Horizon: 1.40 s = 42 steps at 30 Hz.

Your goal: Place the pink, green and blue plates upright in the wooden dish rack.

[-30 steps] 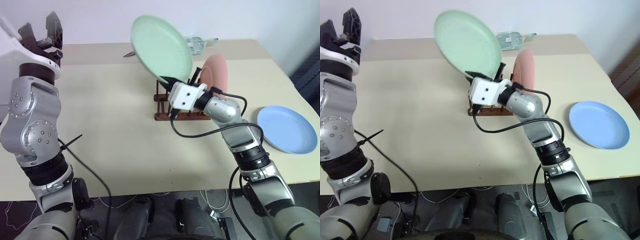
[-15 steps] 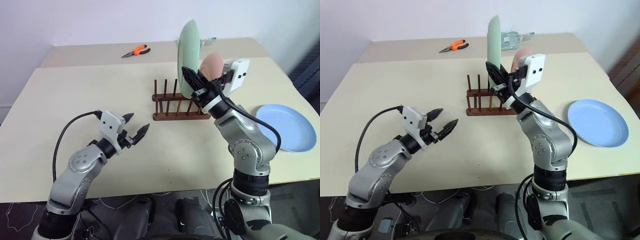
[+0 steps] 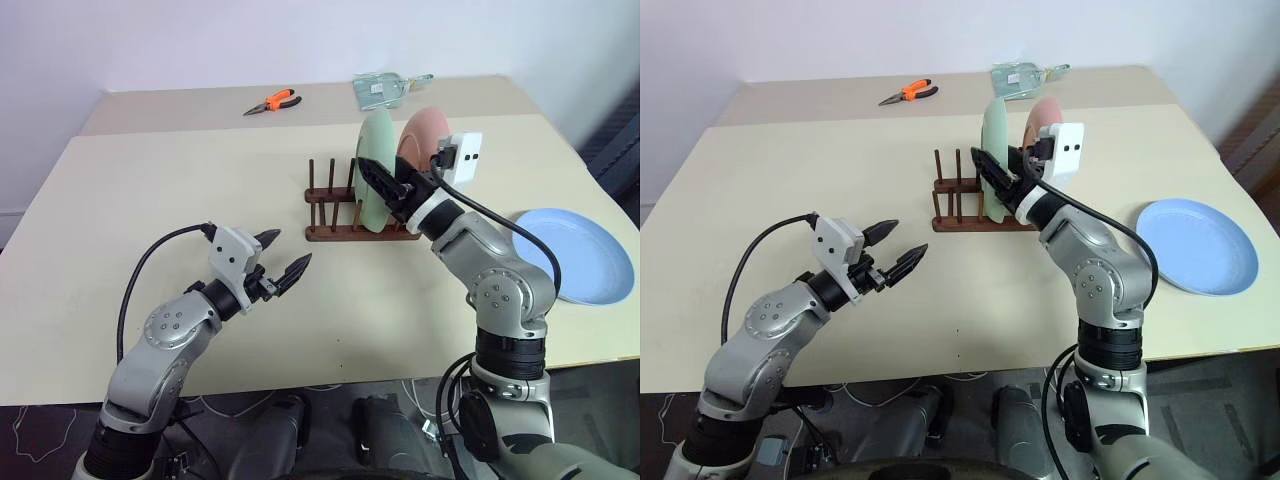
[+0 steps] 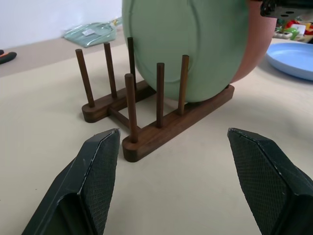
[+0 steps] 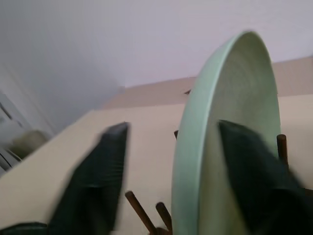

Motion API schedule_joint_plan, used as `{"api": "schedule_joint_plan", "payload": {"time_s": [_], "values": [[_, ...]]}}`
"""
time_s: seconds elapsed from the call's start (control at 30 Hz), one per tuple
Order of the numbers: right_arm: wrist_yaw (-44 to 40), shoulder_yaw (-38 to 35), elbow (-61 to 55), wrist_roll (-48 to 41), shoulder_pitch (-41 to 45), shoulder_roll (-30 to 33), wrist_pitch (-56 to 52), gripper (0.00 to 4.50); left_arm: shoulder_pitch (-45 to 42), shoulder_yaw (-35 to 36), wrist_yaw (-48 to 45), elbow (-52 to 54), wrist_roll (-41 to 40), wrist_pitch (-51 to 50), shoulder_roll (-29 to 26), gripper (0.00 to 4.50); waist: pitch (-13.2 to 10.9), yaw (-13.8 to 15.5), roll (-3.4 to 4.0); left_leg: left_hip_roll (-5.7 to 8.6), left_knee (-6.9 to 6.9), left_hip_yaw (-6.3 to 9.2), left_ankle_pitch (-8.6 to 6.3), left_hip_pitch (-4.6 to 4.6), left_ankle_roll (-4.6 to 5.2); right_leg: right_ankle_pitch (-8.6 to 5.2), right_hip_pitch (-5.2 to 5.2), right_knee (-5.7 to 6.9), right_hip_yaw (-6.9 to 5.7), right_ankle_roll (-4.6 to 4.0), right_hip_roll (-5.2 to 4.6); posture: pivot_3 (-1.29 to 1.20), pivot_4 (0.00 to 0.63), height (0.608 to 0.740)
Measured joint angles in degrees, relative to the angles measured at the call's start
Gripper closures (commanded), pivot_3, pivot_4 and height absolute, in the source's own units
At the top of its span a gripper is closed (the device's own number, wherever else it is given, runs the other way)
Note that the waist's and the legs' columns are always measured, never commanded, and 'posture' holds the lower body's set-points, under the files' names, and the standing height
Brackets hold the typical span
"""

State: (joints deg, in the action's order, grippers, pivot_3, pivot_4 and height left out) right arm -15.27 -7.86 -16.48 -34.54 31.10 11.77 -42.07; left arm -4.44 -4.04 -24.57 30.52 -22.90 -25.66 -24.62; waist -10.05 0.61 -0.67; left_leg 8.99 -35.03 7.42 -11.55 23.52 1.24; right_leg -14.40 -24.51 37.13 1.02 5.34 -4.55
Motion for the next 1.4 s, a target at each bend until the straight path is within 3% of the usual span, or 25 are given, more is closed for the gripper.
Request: {"api": "schedule_joint_plan", "payload": {"time_s": [0.33,0.63,0.73,0.8,0.9,1.07,1.2,1.33,1.4], "values": [[-5.22,7.59,-0.02,10.96,2.23,9.47,6.81,0.47,-0.16,-1.32,-0.44,-0.04,1.11,-0.17,0.43,0.88,-0.02,0.05,0.03,0.0,-0.02,0.0,0.0,0.02,0.0,-0.01,0.02,-0.05,-0.03,0.0,-0.02,0.0,0.15,0.727],[-8.9,8.53,-0.57,17.07,6.48,16.83,10.65,0.47,-0.82,-1.9,-1.4,-0.49,1.22,-0.16,1.07,0.88,-0.02,0.11,0.03,0.0,-0.03,0.0,-0.01,0.06,0.01,-0.01,0.02,-0.09,-0.05,0.01,-0.03,0.0,0.15,0.727],[-9.76,5.76,-0.53,17.24,7.93,18.6,12.28,0.47,-0.95,-1.91,-1.48,-0.89,1.41,-0.16,1.18,0.88,-0.03,0.13,0.02,0.0,-0.03,0.01,-0.01,0.07,0.02,-0.01,0.03,-0.12,-0.06,0.02,-0.04,0.0,0.15,0.727],[-9.91,0.54,1.09,15.51,9.13,20.03,12.78,0.22,-0.96,-1.9,-1.6,-1.24,1.68,-0.12,1.18,0.88,-0.04,0.3,0.02,0.01,-0.08,0.01,-0.02,0.13,0.04,-0.01,0.03,-0.16,-0.08,0.02,-0.06,0.0,0.15,0.727],[-9.21,-8.72,7.08,15.4,9.88,26.86,13.31,0.22,-1.1,-1.9,-2.08,-2.13,2.11,0.08,1.22,0.88,-0.04,1.11,0.02,0.02,-0.13,0.02,-0.06,0.18,0.11,-0.01,0.08,-0.33,-0.14,0.01,-0.07,0.0,0.15,0.727],[-9.41,-11.65,14.87,21.84,-2.79,34.53,14.97,0.22,-3.14,-2.34,-3.77,-4.3,2.51,0.42,1.8,0.88,-0.02,1.66,0.03,0.0,-0.1,0.0,-0.02,0.18,0.26,0.0,0.09,-0.37,-0.14,0.02,-0.08,0.0,0.15,0.727],[-12.24,-8.34,14.17,23.63,-15.5,34.73,11.9,0.22,-4.75,-3.4,-5.11,-5.84,3.16,1.43,2.32,0.88,-0.05,1.4,0.3,-0.01,-0.12,-0.12,-0.01,0.19,0.29,0.0,0.03,-0.27,-0.03,0.02,-0.08,0.0,0.15,0.727],[-11.44,-7.64,11.31,24.2,-20.24,33.7,8.07,0.22,-5.05,-3.73,-5.97,-6.5,3.65,1.85,2.39,0.88,-0.04,1.38,0.36,-0.04,-0.19,-0.16,-0.01,0.18,0.28,-0.02,0.03,-0.2,-0.01,0.01,-0.07,0.0,0.15,0.727],[-9.74,-6.95,10.86,25.31,-21.6,33.19,6.55,0.77,-5.21,-3.74,-6.38,-7.09,3.72,2.23,2.43,0.88,-0.04,1.59,0.36,-0.04,-0.21,-0.15,-0.01,0.18,0.27,-0.03,0.05,-0.21,-0.02,0.01,-0.07,0.0,0.15,0.727]]}}
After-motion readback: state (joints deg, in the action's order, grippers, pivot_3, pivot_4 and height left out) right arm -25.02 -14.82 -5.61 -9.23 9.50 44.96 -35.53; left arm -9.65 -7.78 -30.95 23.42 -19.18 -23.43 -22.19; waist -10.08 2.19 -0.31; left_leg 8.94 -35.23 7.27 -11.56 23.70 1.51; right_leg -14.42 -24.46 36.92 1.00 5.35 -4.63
